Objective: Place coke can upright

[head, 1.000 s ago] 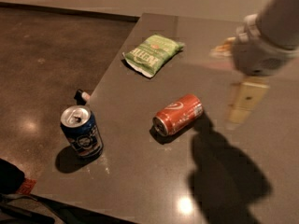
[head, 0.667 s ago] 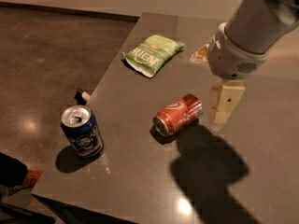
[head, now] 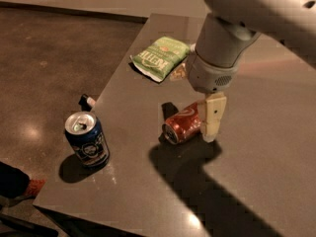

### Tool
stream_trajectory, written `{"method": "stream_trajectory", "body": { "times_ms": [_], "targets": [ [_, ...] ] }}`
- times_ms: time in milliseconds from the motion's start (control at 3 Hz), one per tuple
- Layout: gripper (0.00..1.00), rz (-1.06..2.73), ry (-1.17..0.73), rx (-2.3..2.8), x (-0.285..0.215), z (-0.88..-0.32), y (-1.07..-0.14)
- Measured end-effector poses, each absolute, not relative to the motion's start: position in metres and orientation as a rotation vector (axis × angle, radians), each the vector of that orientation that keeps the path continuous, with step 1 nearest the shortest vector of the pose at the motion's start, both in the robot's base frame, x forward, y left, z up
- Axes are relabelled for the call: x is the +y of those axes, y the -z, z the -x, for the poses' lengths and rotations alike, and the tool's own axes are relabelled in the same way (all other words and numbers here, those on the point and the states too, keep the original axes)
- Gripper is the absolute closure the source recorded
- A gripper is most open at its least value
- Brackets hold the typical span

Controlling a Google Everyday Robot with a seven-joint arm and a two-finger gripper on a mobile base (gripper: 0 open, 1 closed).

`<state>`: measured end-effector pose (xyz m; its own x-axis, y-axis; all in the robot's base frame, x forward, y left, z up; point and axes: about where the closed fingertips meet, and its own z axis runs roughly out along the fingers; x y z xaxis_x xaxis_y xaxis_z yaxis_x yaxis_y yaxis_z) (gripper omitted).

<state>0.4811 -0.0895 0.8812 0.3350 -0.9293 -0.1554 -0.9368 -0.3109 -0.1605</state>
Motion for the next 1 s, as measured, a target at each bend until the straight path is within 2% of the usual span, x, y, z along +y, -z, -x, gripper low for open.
{"method": "stream_trajectory", "body": {
  "times_ms": [667,1000],
  "targets": [
    [0.0,2.516,-0.006,1.595,-0.085,-0.473,-0.861],
    [0.13,2.561,0.02,1.562,-0.084,-0.467,-0.861]
  ]
}}
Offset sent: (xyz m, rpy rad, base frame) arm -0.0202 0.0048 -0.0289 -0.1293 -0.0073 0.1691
